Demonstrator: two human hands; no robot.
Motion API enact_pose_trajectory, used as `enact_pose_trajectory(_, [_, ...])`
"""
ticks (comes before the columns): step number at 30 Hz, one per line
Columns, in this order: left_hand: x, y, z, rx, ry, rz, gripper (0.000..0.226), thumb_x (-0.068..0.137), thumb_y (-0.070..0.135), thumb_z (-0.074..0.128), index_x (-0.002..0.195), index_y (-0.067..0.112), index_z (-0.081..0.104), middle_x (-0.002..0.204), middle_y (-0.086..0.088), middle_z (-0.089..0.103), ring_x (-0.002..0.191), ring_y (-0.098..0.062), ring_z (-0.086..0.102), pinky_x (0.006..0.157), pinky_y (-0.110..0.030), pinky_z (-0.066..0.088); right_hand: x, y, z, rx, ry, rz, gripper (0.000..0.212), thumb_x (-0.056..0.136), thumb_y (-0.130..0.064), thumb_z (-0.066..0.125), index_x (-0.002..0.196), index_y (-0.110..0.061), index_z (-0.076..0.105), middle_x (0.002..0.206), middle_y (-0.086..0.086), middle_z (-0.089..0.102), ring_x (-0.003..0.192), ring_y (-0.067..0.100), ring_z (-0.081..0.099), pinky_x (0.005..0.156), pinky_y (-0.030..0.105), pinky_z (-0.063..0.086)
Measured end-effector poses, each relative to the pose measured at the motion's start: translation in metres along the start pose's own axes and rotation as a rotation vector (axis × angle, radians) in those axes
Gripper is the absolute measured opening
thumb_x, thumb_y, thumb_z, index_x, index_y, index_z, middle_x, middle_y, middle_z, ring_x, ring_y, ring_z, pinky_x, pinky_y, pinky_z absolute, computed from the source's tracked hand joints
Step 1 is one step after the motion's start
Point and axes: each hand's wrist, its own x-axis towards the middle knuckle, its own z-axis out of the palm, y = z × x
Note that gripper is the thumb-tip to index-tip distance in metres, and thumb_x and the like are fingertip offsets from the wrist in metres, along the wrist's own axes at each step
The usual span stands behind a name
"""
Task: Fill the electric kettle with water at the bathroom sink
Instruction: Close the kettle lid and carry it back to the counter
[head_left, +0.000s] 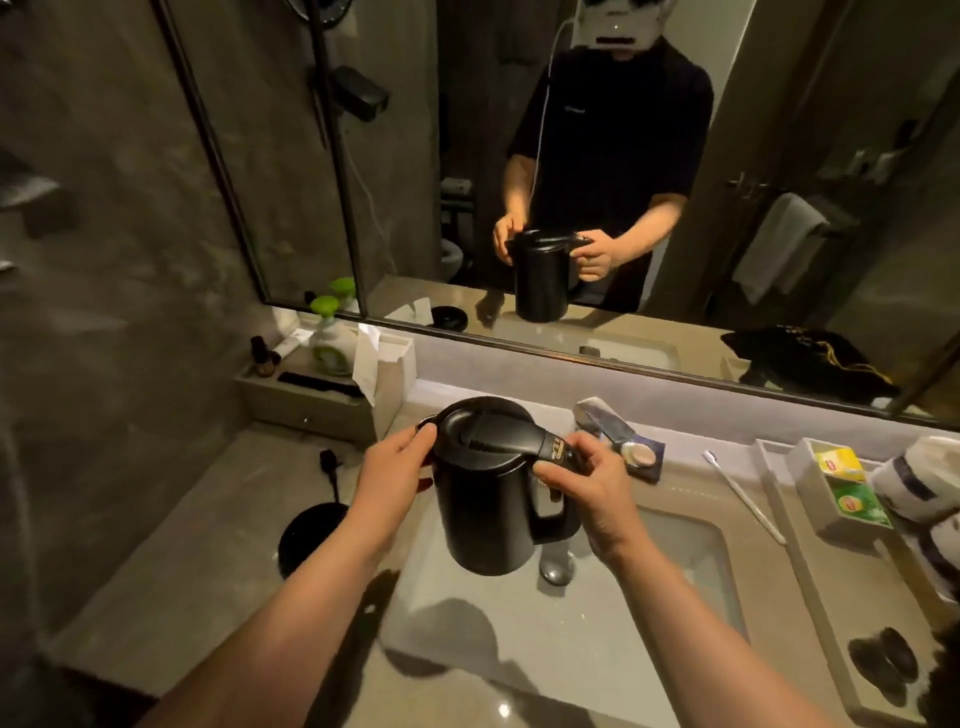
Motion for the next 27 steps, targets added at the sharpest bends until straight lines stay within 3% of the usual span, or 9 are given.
enact_pose_trajectory(3, [-0.001, -0.009, -0.038, -0.04, 0.085, -0.032, 0.023, 0.09, 0.04, 0.051, 0.099, 0.038, 0.072, 0.099, 0.01, 0.072, 0.097, -0.011, 0.064, 0.081, -0.039, 0.05, 0.014, 0.005, 0.033, -0.147, -0.143, -0.039, 0.03, 0.079, -0.012, 0.081, 0.085, 0.004, 0.057, 0.065, 0.005, 0.057, 0.06, 0.011, 0.057, 0.057, 0.031, 0.049])
enact_pose_trajectory(5, [-0.002, -0.014, -0.062, -0.057, 0.138, -0.04, 0.024, 0.089, 0.041, 0.05, 0.101, 0.04, 0.071, 0.101, 0.011, 0.072, 0.097, -0.01, 0.064, 0.08, -0.036, 0.05, 0.022, 0.01, 0.057, -0.24, -0.224, -0.045, 0.022, 0.084, -0.012, 0.077, 0.091, 0.001, 0.061, 0.074, 0.022, 0.062, 0.067, 0.024, 0.058, 0.063, 0.04, 0.05])
enact_pose_trajectory(7, [-0.003, -0.018, -0.085, -0.043, 0.196, -0.043, 0.022, 0.089, 0.041, 0.051, 0.099, 0.043, 0.071, 0.1, 0.013, 0.072, 0.094, -0.007, 0.065, 0.075, -0.03, 0.05, 0.028, 0.018, 0.08, -0.32, -0.287, -0.049, 0.019, 0.086, -0.015, 0.075, 0.097, -0.005, 0.064, 0.083, 0.025, 0.065, 0.073, 0.032, 0.059, 0.07, 0.043, 0.049])
enact_pose_trajectory(11, [0.0, -0.025, -0.124, -0.024, 0.274, -0.062, 0.021, 0.091, 0.035, 0.053, 0.094, 0.044, 0.071, 0.095, 0.012, 0.072, 0.09, -0.007, 0.065, 0.074, -0.03, 0.051, 0.039, 0.039, 0.122, -0.354, -0.391, -0.054, 0.017, 0.086, -0.02, 0.074, 0.098, -0.025, 0.063, 0.079, -0.005, 0.062, 0.069, -0.003, 0.053, 0.065, 0.019, 0.043])
enact_pose_trajectory(13, [0.002, -0.03, -0.14, -0.028, 0.285, -0.054, 0.023, 0.094, 0.028, 0.052, 0.095, 0.041, 0.071, 0.095, 0.013, 0.072, 0.09, -0.004, 0.065, 0.076, -0.028, 0.051, 0.043, 0.048, 0.138, -0.331, -0.43, -0.032, 0.019, 0.087, -0.017, 0.073, 0.096, -0.029, 0.062, 0.078, -0.009, 0.06, 0.069, -0.004, 0.053, 0.064, 0.016, 0.042])
enact_pose_trajectory(17, [0.004, -0.037, -0.16, -0.016, 0.316, -0.067, 0.022, 0.095, 0.024, 0.051, 0.104, 0.035, 0.068, 0.095, 0.019, 0.071, 0.089, 0.003, 0.063, 0.071, -0.018, 0.048, 0.048, 0.063, 0.162, -0.323, -0.471, 0.017, 0.015, 0.089, -0.017, 0.071, 0.1, -0.019, 0.062, 0.082, -0.002, 0.06, 0.074, 0.008, 0.053, 0.07, 0.027, 0.044])
enact_pose_trajectory(19, [0.005, -0.042, -0.165, -0.015, 0.33, -0.069, 0.022, 0.095, 0.024, 0.051, 0.101, 0.037, 0.068, 0.094, 0.021, 0.07, 0.088, 0.004, 0.063, 0.067, -0.014, 0.048, 0.05, 0.067, 0.17, -0.309, -0.49, 0.039, 0.017, 0.089, -0.015, 0.071, 0.104, -0.017, 0.062, 0.085, -0.003, 0.061, 0.077, 0.006, 0.055, 0.071, 0.022, 0.045])
enact_pose_trajectory(22, [0.005, -0.052, -0.17, -0.025, 0.352, -0.072, 0.023, 0.095, 0.024, 0.052, 0.1, 0.038, 0.069, 0.098, 0.016, 0.071, 0.092, -0.001, 0.064, 0.077, -0.026, 0.05, 0.051, 0.072, 0.176, -0.301, -0.512, 0.056, 0.02, 0.089, -0.013, 0.07, 0.106, -0.019, 0.062, 0.086, -0.009, 0.06, 0.076, -0.008, 0.056, 0.069, 0.009, 0.043])
enact_pose_trajectory(27, [0.009, -0.06, -0.18, -0.001, 0.354, -0.086, 0.023, 0.092, 0.029, 0.053, 0.099, 0.043, 0.069, 0.1, 0.016, 0.071, 0.094, -0.002, 0.063, 0.083, -0.035, 0.05, 0.053, 0.077, 0.184, -0.295, -0.531, 0.059, 0.021, 0.089, -0.016, 0.071, 0.108, -0.018, 0.062, 0.087, -0.008, 0.06, 0.075, -0.007, 0.056, 0.072, 0.017, 0.047])
